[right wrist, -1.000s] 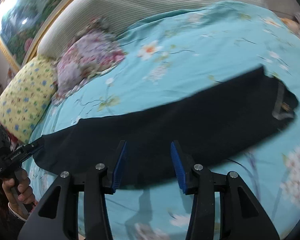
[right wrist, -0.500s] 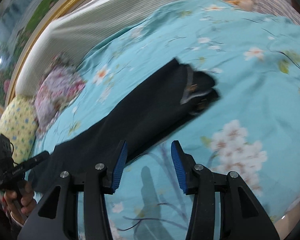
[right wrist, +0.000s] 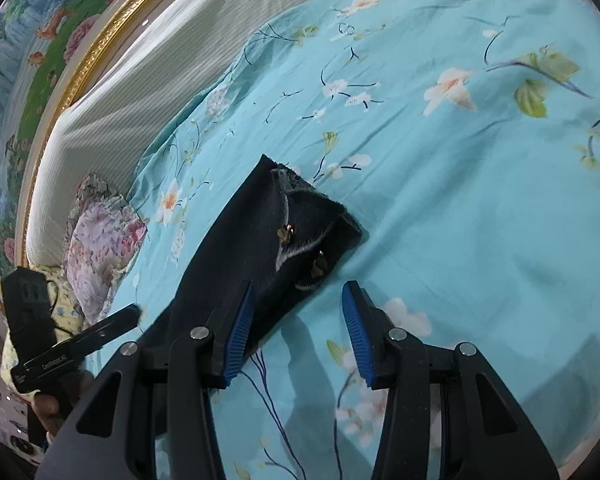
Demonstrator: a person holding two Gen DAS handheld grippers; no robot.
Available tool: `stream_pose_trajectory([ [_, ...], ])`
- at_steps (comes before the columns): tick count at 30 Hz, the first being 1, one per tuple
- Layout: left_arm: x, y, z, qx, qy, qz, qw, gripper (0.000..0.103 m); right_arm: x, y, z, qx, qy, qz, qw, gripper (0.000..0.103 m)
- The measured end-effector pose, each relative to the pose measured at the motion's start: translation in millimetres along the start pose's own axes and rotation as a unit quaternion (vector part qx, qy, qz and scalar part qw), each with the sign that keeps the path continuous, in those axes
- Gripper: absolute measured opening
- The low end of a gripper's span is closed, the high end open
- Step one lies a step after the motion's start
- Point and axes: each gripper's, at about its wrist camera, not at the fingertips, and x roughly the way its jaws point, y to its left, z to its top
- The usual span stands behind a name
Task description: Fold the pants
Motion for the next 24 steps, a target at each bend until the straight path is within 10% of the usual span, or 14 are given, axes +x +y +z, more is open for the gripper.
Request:
stream_pose_trajectory([
  [4, 28, -5, 17, 0.015, 0.032, -0.013, 0.9993, 0.07, 7, -1, 4, 0.011, -0.005, 0.011, 1.0, 0.044],
  [7, 49, -9, 32, 0.018, 0.054, -0.032, 0.9979, 0.07, 11, -6, 9, 0.022, -0.018, 0.006, 1.0, 0.015],
  [15, 95, -44, 63, 0.055, 0.087, -0.068, 0.9924, 0.062, 3, -18, 12, 0.045, -0.041, 0.038, 0.997, 0.012],
  [24, 103, -64, 76, 0.08, 0.085, -0.094, 0.9887, 0.016, 1, -23, 11, 0.044, -0.043, 0.047, 0.997, 0.012],
])
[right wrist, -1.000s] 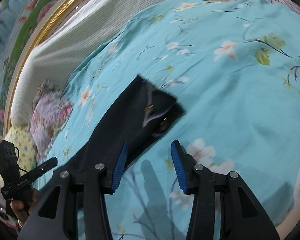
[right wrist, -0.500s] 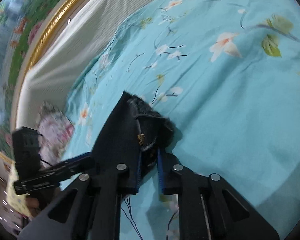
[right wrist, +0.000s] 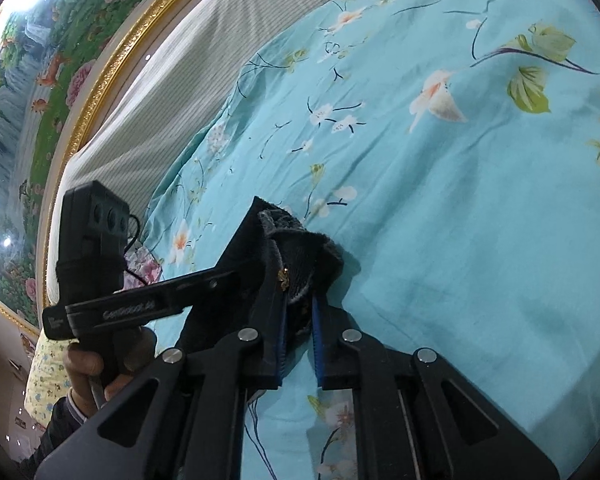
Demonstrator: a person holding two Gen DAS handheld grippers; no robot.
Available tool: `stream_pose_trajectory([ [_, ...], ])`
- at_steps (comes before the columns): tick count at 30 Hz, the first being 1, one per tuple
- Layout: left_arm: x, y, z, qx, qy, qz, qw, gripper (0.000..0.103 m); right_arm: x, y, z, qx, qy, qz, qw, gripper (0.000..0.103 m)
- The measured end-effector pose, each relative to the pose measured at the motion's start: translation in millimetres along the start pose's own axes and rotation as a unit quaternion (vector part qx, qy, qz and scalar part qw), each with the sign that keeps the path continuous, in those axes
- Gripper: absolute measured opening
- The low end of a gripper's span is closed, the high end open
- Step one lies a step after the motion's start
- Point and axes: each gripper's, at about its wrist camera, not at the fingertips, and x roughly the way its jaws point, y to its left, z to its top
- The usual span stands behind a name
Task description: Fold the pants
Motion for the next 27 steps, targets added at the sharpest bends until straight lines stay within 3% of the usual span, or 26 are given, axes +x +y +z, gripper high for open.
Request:
stream_pose_trajectory([
  [6, -27, -3, -10, -0.004, -0.034, -0.019, 0.9992, 0.011, -7, 8, 0, -0.009, 0.001, 0.022, 1.0, 0.012],
  [11, -77, -3, -28, -0.018, -0.082, -0.045, 0.9955, 0.011, -22, 33, 2, -0.027, 0.001, 0.093, 0.995, 0.012],
  [14, -105, -2, -44, -0.024, -0.106, -0.045, 0.9931, 0.011, -26, 50, -1, -0.024, 0.015, 0.148, 0.989, 0.012],
  [18, -136, 4, -68, -0.042, -0.129, -0.041, 0.9899, 0.011, -26, 84, -12, -0.05, 0.038, 0.185, 0.981, 0.011],
  [23, -168, 13, -106, -0.058, -0.162, -0.034, 0.9846, 0.011, -22, 119, -30, -0.079, 0.066, 0.209, 0.973, 0.011],
  [27, -182, 20, -138, -0.064, -0.178, -0.008, 0.982, 0.01, -11, 140, -46, -0.107, 0.093, 0.215, 0.966, 0.012],
])
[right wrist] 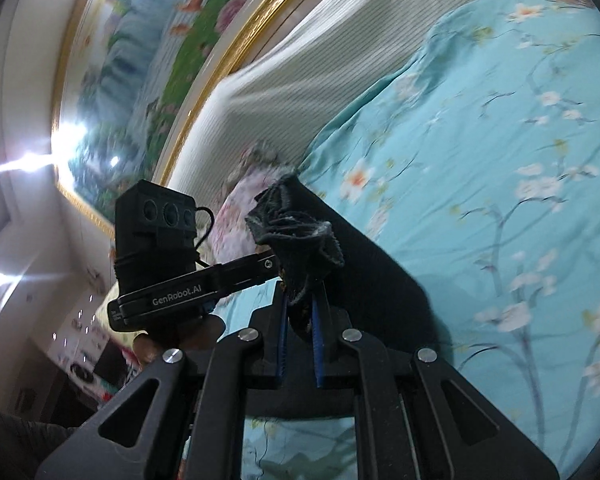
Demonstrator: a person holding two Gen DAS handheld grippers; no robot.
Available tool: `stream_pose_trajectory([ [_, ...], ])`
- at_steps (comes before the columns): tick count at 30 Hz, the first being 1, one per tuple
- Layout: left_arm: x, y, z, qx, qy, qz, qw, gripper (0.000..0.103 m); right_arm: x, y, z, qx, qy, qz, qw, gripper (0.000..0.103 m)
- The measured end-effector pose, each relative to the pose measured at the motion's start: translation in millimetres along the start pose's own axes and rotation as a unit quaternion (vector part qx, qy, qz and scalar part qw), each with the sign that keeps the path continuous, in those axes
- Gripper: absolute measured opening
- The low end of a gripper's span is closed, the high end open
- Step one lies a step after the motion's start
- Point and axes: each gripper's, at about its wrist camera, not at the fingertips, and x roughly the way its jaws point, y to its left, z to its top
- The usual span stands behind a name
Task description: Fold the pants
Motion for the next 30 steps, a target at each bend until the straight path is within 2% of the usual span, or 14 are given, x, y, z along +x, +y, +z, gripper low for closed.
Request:
stream_pose_trajectory([
  [5, -10, 30, -26, -0.043, -0.007, -0.003, 0.9991, 0.011, 26, 0, -12, 0.0, 0.04, 0.005, 0.999, 0.012],
  [13, -1, 68, -57, -0.087, 0.003, 0.02, 0.996, 0.011, 65, -9, -32, -0.001, 0.093, -0.007, 0.996, 0.012],
  [18, 0, 82, -72, -0.101, 0.006, 0.032, 0.9943, 0.01, 83, -19, -43, 0.001, 0.123, -0.014, 0.992, 0.012],
  [19, 0, 83, -73, -0.105, 0.005, 0.033, 0.994, 0.007, 84, -20, -45, 0.003, 0.123, -0.015, 0.992, 0.012],
  [30, -5, 100, -93, -0.129, 0.012, 0.052, 0.9902, 0.008, 104, -18, -56, -0.022, 0.171, -0.053, 0.984, 0.014],
])
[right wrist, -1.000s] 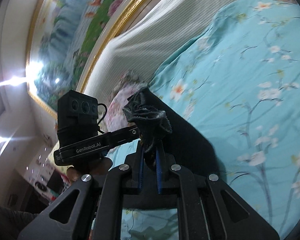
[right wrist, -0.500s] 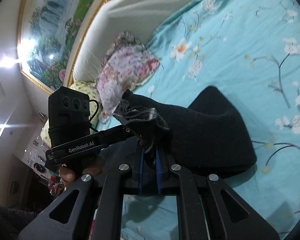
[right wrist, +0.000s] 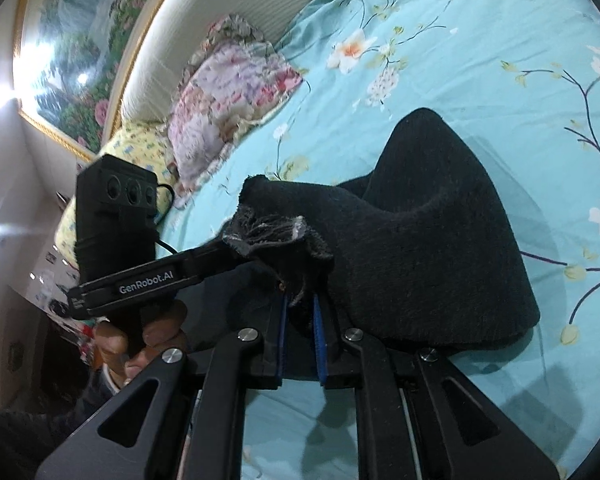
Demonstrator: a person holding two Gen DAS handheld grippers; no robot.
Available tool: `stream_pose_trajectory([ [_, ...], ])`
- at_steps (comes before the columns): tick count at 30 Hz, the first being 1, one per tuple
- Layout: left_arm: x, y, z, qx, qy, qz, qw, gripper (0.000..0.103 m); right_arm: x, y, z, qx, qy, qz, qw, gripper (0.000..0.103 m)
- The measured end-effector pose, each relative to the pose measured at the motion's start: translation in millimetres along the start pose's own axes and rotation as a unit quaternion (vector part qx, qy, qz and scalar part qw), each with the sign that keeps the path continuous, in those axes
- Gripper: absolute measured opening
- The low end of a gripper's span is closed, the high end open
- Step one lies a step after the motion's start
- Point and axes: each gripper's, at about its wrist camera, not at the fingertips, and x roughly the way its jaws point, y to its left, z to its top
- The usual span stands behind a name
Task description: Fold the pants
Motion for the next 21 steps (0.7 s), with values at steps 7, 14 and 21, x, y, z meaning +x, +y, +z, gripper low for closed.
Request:
stream_pose_trajectory([
  [7, -22, 14, -16, -0.031, -0.013, 0.028, 0.999, 0.012, 9, 6, -4, -0.012, 0.028, -0.008, 0.999, 0.045],
  [14, -64, 24, -33, -0.063, -0.059, 0.054, 0.9948, 0.023, 13, 34, -11, -0.065, 0.043, -0.019, 0.997, 0.049],
  [21, -99, 42, -57, -0.113, -0.091, 0.065, 0.9872, 0.026, 14, 55, -4, -0.086, 0.042, 0.0, 0.995, 0.049],
])
